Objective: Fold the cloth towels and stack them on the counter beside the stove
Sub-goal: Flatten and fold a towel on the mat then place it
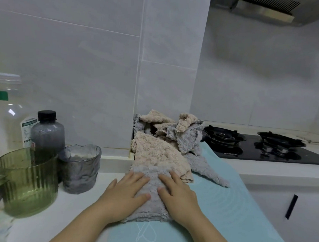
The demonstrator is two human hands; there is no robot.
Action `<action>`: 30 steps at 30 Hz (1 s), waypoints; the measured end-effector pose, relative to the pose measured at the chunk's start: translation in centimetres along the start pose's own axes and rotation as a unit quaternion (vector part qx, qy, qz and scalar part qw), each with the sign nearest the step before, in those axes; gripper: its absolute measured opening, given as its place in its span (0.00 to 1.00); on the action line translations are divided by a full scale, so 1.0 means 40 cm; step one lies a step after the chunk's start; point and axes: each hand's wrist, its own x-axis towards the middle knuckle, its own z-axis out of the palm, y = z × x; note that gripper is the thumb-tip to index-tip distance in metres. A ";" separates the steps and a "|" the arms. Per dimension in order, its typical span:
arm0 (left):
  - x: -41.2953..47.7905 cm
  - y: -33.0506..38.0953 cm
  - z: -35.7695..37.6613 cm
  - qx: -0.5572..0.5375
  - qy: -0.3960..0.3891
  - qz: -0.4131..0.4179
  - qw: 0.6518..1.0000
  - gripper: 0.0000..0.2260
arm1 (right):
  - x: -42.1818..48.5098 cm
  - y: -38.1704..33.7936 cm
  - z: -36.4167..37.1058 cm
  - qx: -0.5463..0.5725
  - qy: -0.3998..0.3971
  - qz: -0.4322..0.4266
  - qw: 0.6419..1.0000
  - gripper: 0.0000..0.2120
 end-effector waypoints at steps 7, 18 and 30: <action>-0.017 0.021 -0.002 0.035 -0.015 -0.055 0.998 0.24 | -0.011 0.007 0.006 0.042 0.082 0.066 0.994 0.25; -0.015 0.019 0.008 0.021 -0.011 -0.069 0.997 0.25 | -0.003 0.013 0.007 0.007 0.061 0.106 0.993 0.18; -0.026 0.029 -0.009 0.018 -0.058 -0.077 0.995 0.39 | 0.009 -0.010 -0.039 0.078 -0.038 0.173 0.981 0.15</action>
